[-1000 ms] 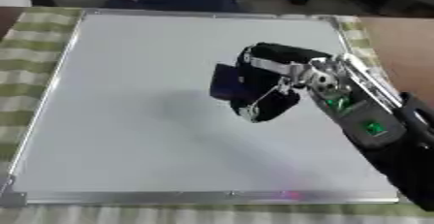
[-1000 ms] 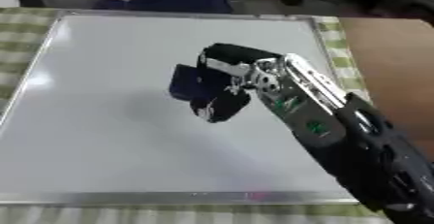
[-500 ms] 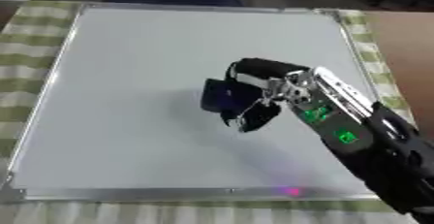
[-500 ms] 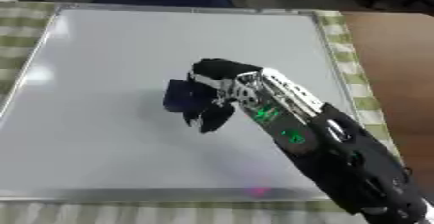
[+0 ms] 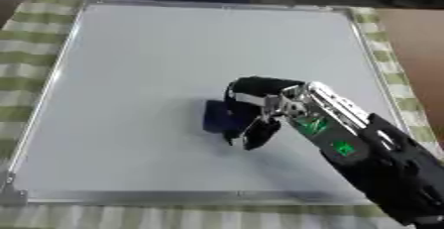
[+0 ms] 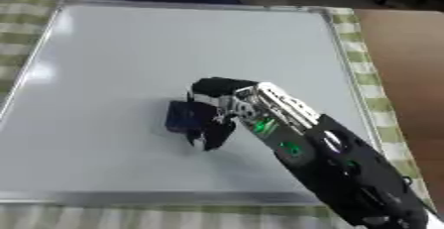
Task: Wipe the whiteboard clean with a brush.
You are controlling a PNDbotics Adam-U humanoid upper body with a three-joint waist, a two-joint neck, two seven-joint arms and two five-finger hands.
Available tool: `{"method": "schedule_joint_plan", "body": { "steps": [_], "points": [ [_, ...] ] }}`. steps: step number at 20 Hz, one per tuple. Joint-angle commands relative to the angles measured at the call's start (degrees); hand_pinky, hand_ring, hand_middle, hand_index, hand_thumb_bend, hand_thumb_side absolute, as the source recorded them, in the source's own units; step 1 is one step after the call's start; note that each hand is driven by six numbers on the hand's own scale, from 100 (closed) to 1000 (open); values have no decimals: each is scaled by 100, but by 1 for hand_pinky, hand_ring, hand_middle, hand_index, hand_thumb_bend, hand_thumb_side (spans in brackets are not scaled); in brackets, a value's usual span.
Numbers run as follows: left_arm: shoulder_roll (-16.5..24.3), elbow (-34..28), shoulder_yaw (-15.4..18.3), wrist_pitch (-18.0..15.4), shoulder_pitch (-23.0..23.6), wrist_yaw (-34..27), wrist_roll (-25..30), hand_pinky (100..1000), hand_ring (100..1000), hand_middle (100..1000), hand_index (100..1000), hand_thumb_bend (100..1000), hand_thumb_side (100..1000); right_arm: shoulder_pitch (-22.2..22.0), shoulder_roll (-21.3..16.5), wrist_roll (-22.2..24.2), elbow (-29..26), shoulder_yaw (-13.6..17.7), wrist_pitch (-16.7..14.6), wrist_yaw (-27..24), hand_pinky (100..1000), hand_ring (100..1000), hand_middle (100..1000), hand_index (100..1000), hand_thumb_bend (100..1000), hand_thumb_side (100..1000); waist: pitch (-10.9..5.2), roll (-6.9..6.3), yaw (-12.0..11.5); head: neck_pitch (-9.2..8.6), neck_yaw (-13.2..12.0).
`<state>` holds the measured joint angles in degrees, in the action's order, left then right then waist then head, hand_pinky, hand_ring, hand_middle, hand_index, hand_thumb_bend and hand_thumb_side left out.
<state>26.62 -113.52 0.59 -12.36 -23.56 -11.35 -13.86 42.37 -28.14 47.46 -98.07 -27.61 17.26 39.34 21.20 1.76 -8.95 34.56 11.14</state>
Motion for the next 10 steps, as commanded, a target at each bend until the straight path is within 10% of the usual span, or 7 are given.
{"method": "schedule_joint_plan", "body": {
  "steps": [1,10],
  "points": [
    [65,-107,17,9,-35,9,9,674,854,800,848,248,1000,71,-186,222,-247,45,7,-318,345,485,295,100,100,143,-99,-16,0,-71,-24],
    [74,-107,18,5,-48,8,8,673,854,800,845,246,1000,39,-291,416,-277,69,8,-328,512,663,621,100,100,437,-103,-18,-7,-78,-26]
  ]
}}
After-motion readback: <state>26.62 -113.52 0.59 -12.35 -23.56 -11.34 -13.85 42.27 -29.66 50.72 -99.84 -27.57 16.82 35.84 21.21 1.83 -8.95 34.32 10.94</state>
